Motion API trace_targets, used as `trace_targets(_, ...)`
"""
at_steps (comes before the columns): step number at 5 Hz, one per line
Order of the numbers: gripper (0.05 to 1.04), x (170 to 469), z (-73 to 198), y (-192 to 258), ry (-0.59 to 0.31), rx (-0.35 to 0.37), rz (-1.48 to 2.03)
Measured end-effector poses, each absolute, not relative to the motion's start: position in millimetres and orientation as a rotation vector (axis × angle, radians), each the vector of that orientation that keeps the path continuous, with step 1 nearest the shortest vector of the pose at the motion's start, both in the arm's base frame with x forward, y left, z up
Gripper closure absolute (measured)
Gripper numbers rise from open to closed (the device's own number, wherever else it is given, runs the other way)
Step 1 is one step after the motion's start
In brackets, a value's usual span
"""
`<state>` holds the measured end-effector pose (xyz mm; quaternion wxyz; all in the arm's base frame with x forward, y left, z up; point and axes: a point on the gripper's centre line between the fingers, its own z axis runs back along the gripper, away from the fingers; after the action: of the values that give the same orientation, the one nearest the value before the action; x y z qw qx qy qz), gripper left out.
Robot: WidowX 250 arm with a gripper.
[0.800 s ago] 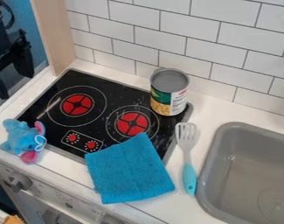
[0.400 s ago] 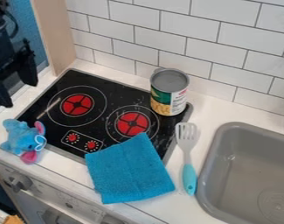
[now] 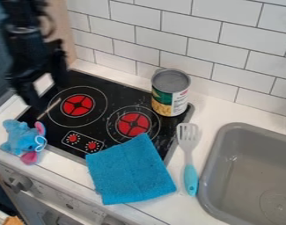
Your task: Moved the can to the left side of the stove
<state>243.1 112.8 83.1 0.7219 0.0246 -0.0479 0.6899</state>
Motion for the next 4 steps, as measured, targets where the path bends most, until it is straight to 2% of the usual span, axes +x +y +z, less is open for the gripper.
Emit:
trace_targets(2, 0.083, 276, 80, 35, -0.105, 0.043, 1.477)
trace_targets(4, 0.083, 313, 66, -24, -0.079, 0.006, 1.477)
